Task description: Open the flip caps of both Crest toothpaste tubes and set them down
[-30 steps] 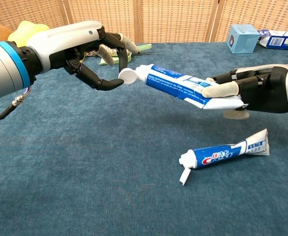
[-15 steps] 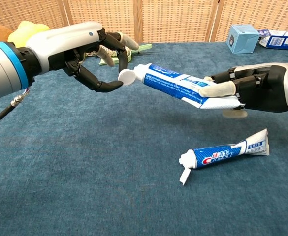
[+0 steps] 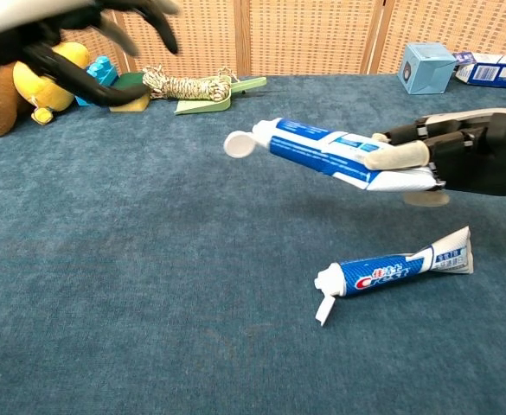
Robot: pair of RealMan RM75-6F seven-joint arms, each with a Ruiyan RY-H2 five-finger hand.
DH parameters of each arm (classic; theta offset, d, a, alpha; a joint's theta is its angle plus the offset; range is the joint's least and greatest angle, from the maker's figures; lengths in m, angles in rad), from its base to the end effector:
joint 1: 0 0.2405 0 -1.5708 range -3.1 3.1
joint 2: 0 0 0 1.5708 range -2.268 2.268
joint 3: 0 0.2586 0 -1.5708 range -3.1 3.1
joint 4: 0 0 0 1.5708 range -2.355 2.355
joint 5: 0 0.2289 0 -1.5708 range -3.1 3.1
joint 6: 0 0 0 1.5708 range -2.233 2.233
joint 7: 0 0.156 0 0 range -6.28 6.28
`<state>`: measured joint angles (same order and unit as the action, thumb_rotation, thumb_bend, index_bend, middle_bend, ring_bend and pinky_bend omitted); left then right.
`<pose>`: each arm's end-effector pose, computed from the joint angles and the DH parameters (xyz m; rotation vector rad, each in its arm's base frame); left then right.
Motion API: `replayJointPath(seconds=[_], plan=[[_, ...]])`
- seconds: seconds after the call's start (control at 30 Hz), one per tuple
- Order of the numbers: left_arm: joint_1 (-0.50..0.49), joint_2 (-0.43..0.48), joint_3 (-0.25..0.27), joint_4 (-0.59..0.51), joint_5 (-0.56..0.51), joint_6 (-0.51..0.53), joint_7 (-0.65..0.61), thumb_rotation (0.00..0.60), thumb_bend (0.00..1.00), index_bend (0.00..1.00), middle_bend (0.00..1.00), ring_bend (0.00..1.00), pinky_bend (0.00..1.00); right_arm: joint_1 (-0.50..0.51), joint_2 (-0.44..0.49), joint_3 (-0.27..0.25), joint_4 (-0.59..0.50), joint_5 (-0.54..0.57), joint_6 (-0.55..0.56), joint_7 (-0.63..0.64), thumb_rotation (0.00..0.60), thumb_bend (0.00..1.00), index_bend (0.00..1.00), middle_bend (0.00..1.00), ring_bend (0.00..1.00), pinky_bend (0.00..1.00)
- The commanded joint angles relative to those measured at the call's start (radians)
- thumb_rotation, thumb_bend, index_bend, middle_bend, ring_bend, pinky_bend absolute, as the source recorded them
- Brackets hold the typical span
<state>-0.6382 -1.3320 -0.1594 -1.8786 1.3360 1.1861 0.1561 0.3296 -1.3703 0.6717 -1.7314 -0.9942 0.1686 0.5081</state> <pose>-0.0983 0.3020 0.0378 -1.7888 -1.0228 -1.3484 -0.1675 -0.3254 0.0045 1.2064 -2.4513 1.1508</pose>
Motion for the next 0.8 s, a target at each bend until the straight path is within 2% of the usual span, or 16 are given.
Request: replayJointPath(seconds=[0.03, 0.33, 0.43, 0.67, 0.73, 0.8], plan=[[0.034, 0.041, 0.006, -0.023, 0.017, 0.035, -0.014, 0.6, 0.33, 0.32, 0.11, 0.01, 0.21, -0.002, 0.01, -0.005, 0.013, -0.015, 0.005, 0.003, 0.6, 0.45, 0.9, 0.71, 0.75, 0.83], [0.136, 0.148, 0.038, -0.057, 0.036, 0.125, -0.045, 0.6, 0.33, 0.31, 0.11, 0.01, 0.21, -0.004, 0.02, -0.003, 0.085, -0.076, 0.038, 0.031, 0.6, 0.45, 0.88, 0.7, 0.69, 0.75], [0.159, 0.168, 0.046, -0.062, 0.039, 0.141, -0.053, 0.6, 0.33, 0.31, 0.1, 0.01, 0.21, 0.005, 0.009, -0.006, 0.112, -0.109, 0.044, 0.035, 0.6, 0.44, 0.87, 0.68, 0.65, 0.69], [0.215, 0.207, 0.061, -0.068, 0.044, 0.181, -0.072, 0.6, 0.33, 0.3, 0.1, 0.01, 0.2, 0.054, -0.071, -0.03, 0.222, -0.227, 0.102, 0.054, 0.6, 0.41, 0.8, 0.61, 0.54, 0.45], [0.229, 0.214, 0.064, -0.065, 0.045, 0.189, -0.076, 0.6, 0.33, 0.3, 0.1, 0.01, 0.2, 0.068, -0.087, -0.045, 0.248, -0.266, 0.126, 0.062, 0.6, 0.4, 0.76, 0.58, 0.49, 0.35], [0.239, 0.219, 0.065, -0.063, 0.043, 0.194, -0.082, 0.6, 0.33, 0.3, 0.1, 0.01, 0.2, 0.078, -0.098, -0.061, 0.27, -0.301, 0.156, 0.069, 0.594, 0.38, 0.67, 0.52, 0.42, 0.26]])
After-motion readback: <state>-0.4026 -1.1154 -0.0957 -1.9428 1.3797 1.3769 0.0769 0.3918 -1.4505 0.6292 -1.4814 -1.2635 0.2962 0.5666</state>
